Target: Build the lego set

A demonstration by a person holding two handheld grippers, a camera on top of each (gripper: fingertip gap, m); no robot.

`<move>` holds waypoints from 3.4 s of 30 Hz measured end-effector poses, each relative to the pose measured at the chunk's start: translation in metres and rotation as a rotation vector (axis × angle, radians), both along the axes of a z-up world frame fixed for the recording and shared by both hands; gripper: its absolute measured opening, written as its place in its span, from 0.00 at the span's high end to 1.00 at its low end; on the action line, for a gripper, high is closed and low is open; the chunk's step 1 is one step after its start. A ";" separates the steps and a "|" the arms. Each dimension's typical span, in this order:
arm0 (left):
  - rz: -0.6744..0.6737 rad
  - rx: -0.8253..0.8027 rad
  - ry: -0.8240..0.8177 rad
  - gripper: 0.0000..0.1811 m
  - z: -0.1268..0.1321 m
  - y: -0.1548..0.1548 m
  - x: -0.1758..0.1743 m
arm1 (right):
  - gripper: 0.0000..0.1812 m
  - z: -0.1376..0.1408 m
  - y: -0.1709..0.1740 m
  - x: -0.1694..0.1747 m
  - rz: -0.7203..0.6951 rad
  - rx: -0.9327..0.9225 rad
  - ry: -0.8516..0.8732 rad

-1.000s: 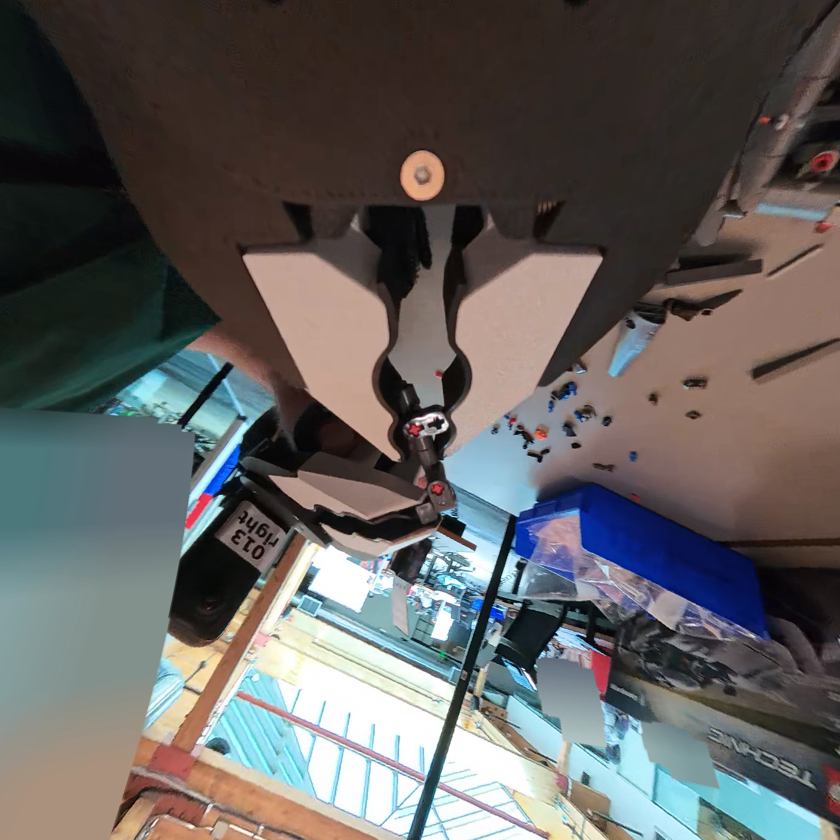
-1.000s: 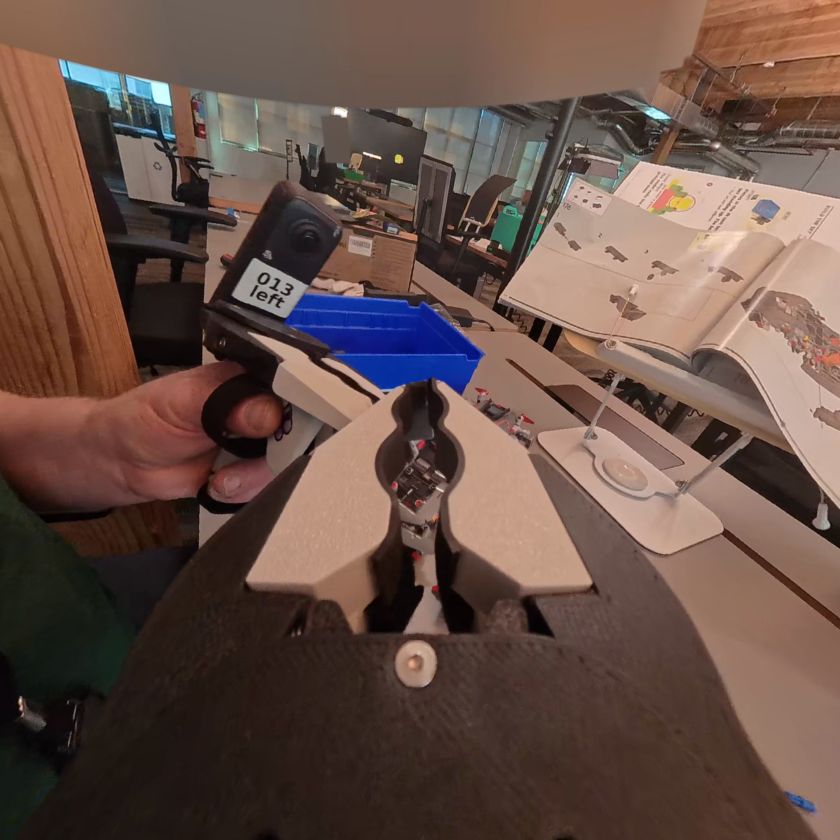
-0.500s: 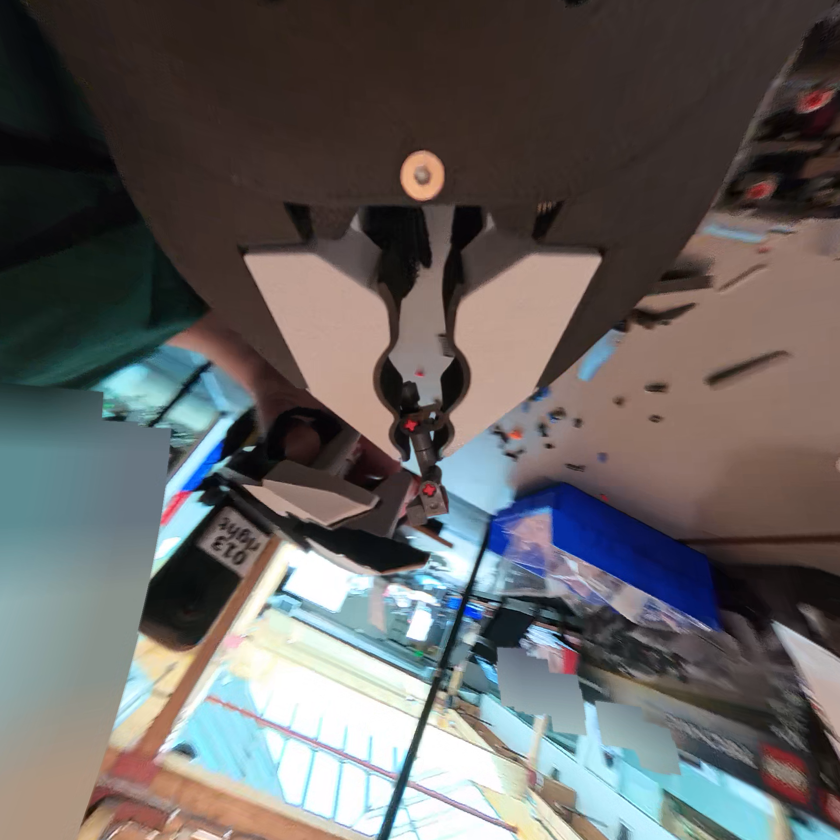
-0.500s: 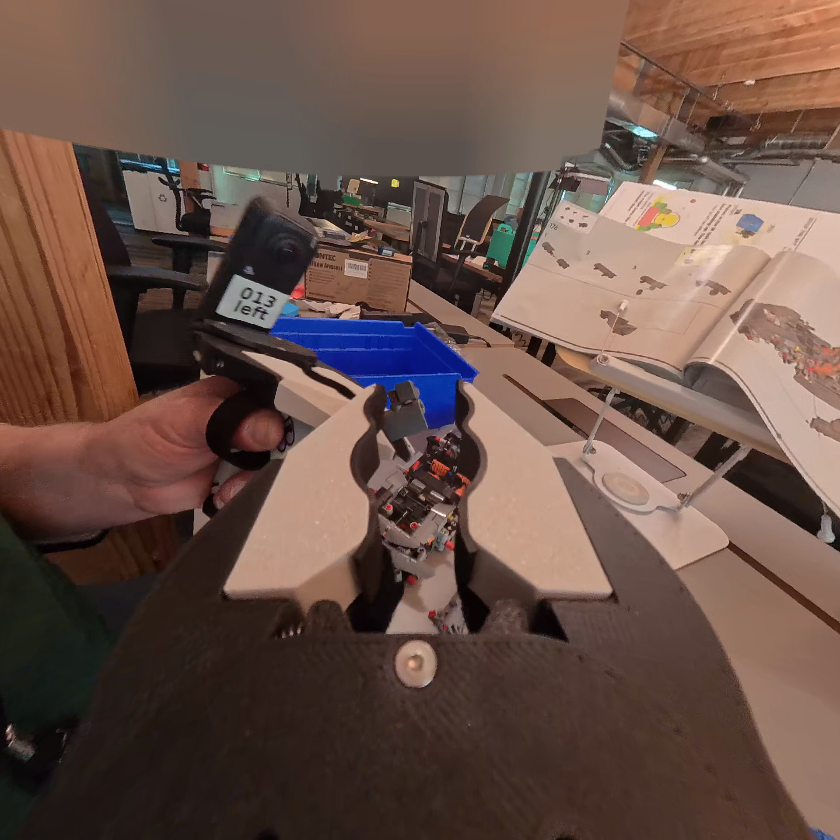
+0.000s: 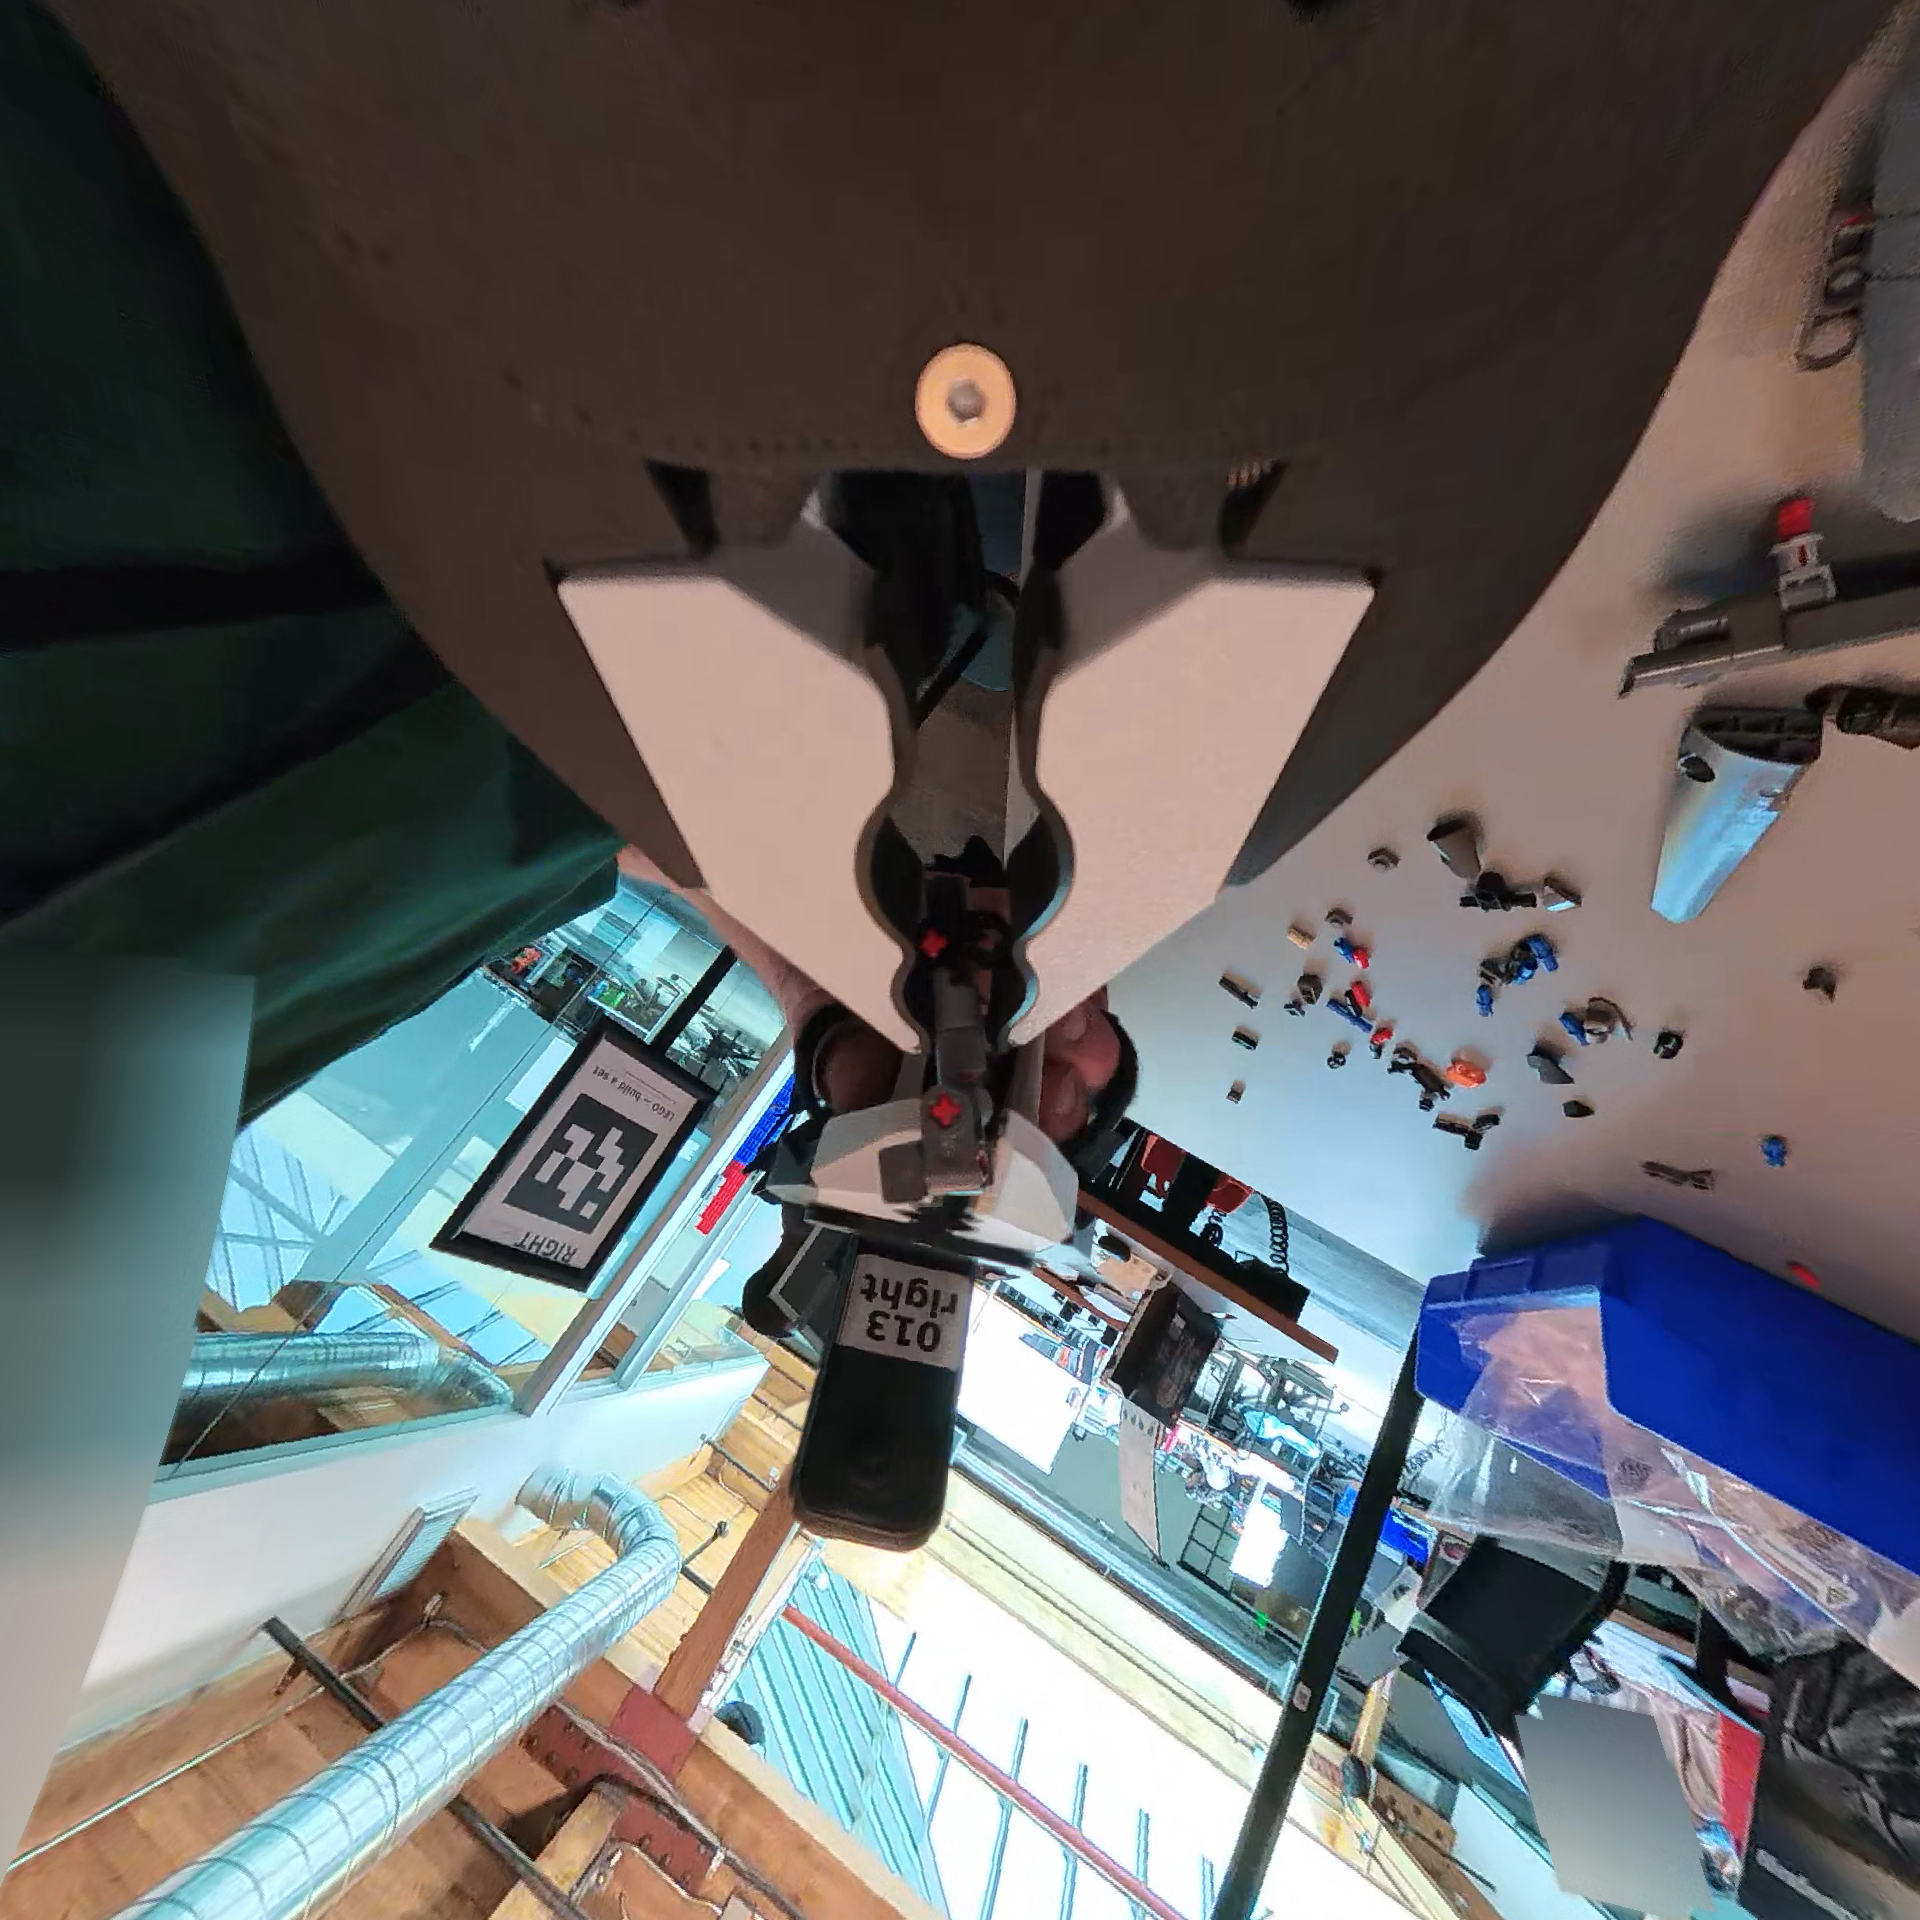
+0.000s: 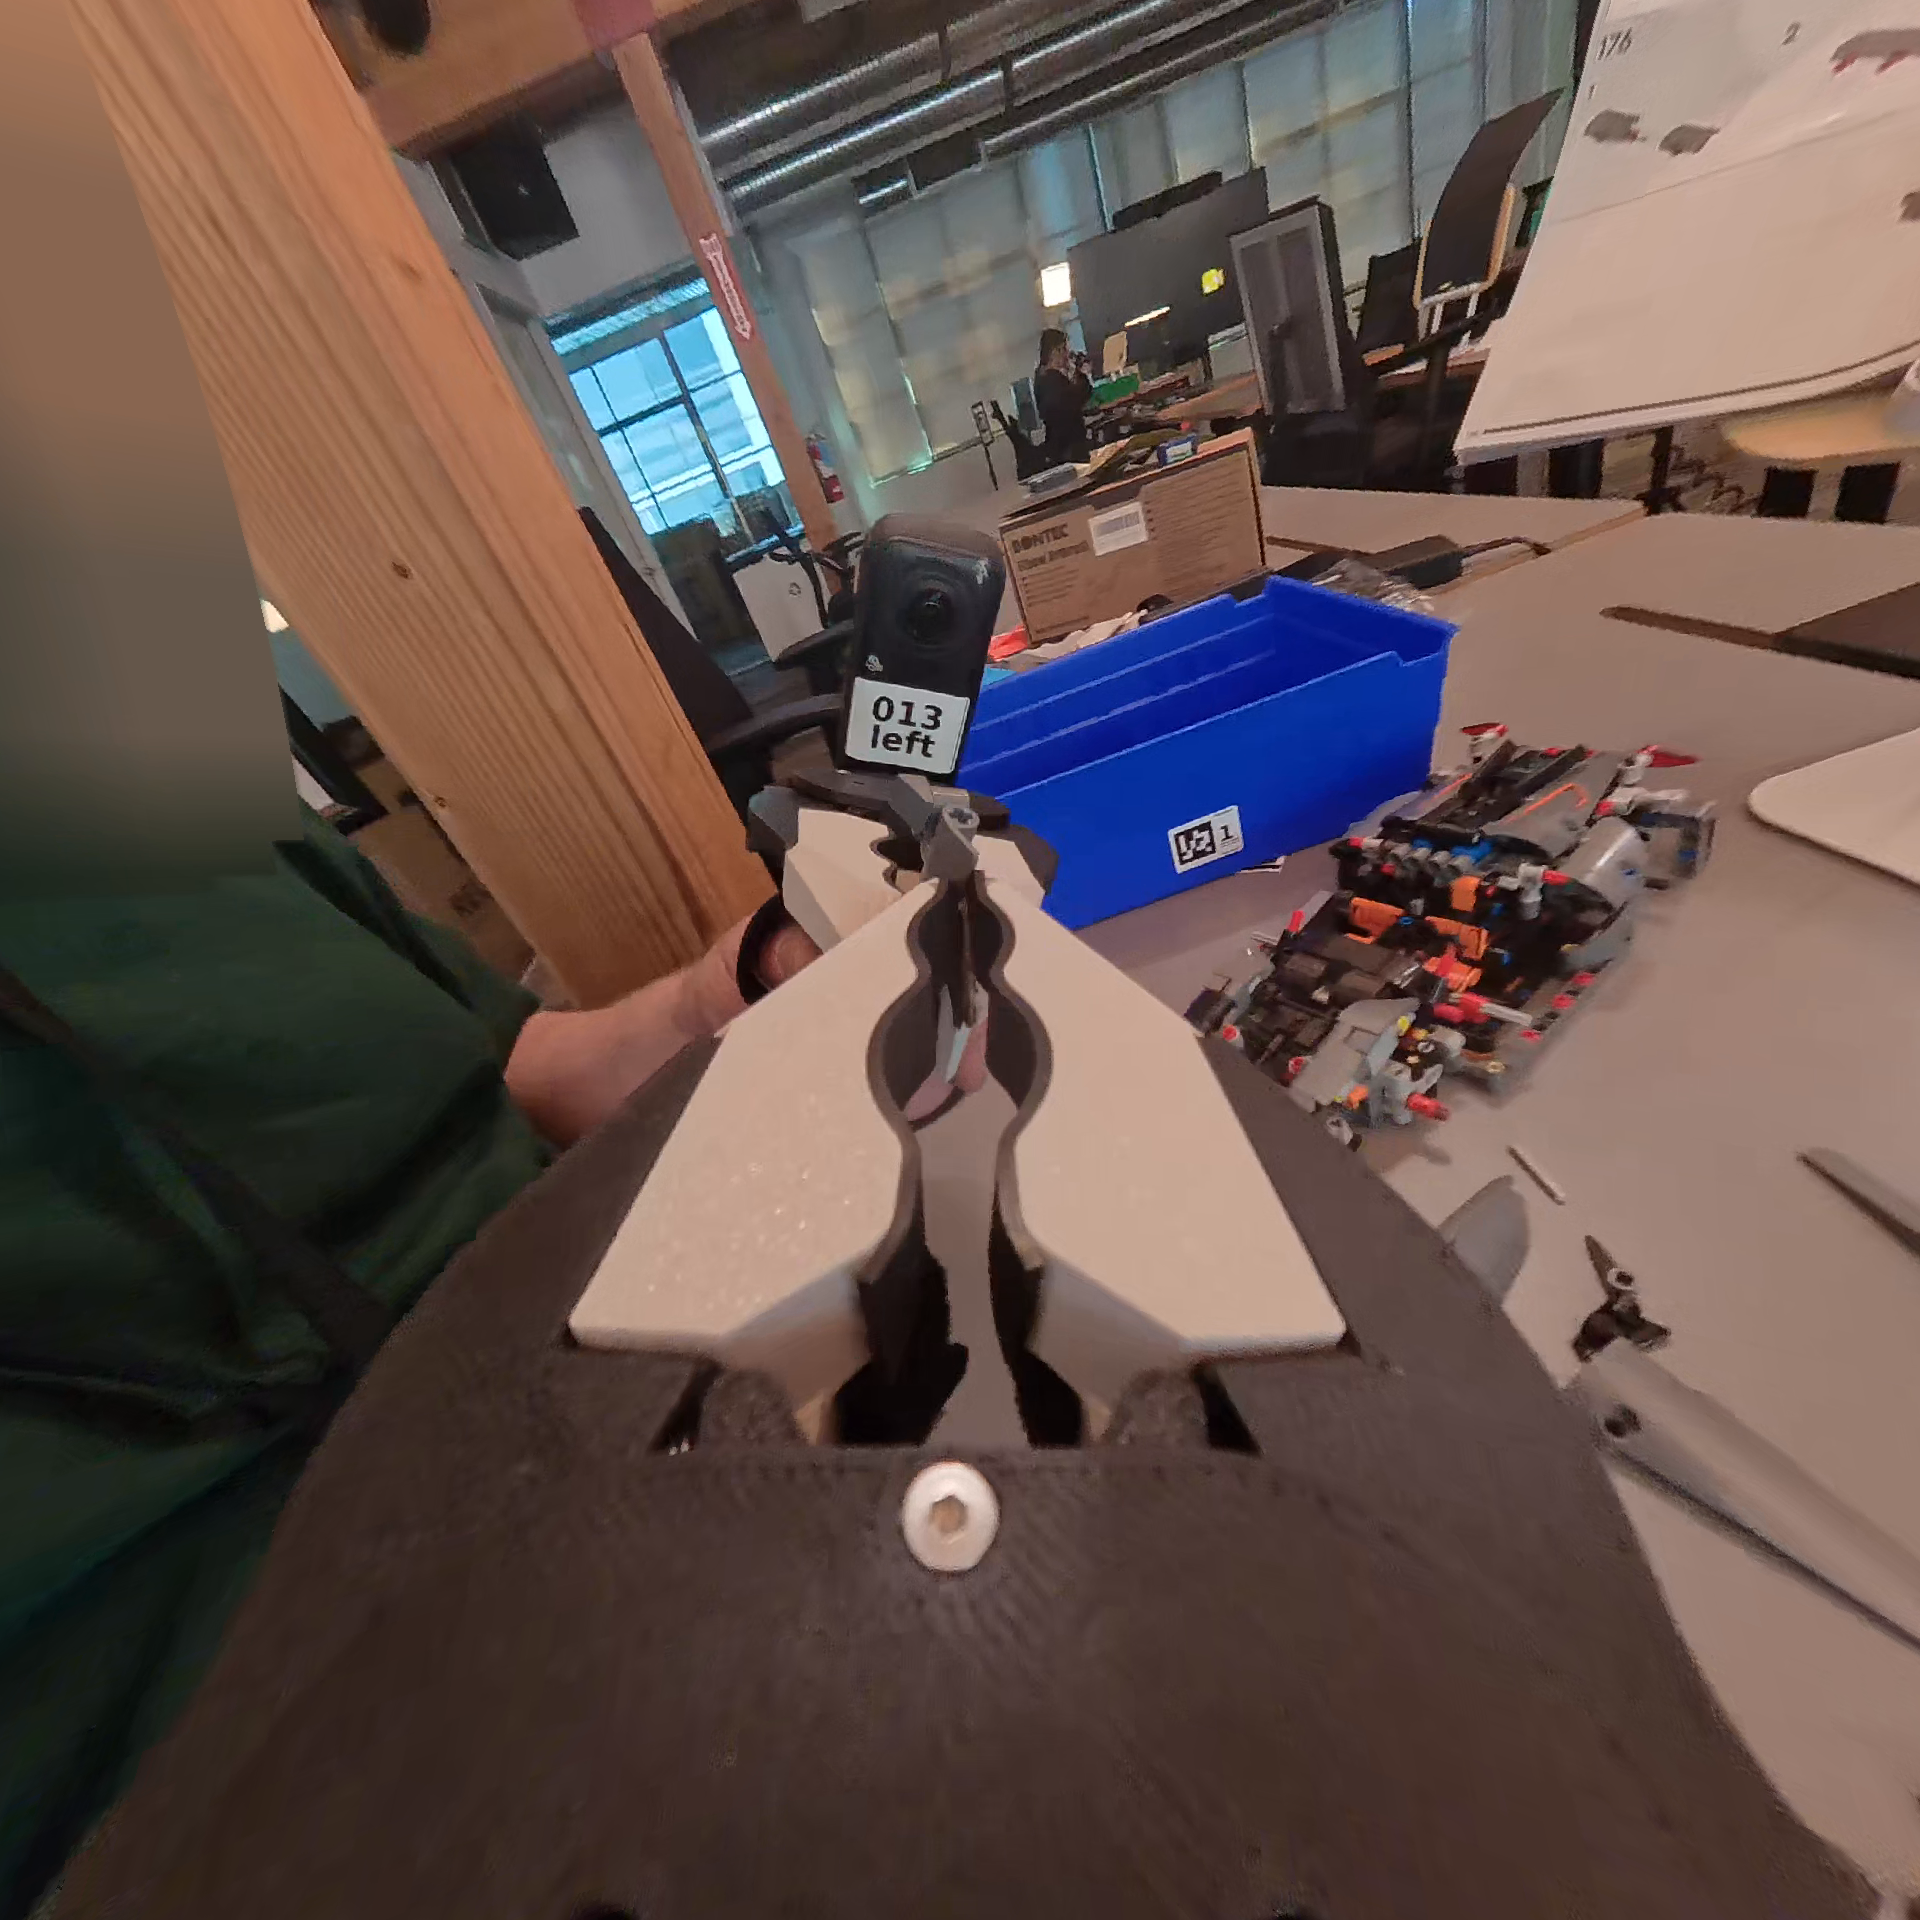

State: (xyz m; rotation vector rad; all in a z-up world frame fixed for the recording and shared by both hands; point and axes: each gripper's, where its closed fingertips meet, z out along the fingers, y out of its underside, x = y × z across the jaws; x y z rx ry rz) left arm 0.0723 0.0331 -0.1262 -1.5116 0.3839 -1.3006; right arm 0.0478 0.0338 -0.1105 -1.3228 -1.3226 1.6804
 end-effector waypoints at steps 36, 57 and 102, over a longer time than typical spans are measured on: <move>0.524 -0.017 0.747 0.70 -0.084 0.014 -0.077 | 0.98 -0.143 0.060 0.030 -0.106 -0.291 -0.540; 0.755 -0.402 1.071 0.21 -0.166 -0.011 -0.166 | 0.38 -0.195 0.130 0.078 -0.515 0.351 -0.921; 0.738 -0.579 0.994 0.13 -0.196 0.009 -0.192 | 0.29 -0.205 0.194 0.062 -0.739 0.195 -0.834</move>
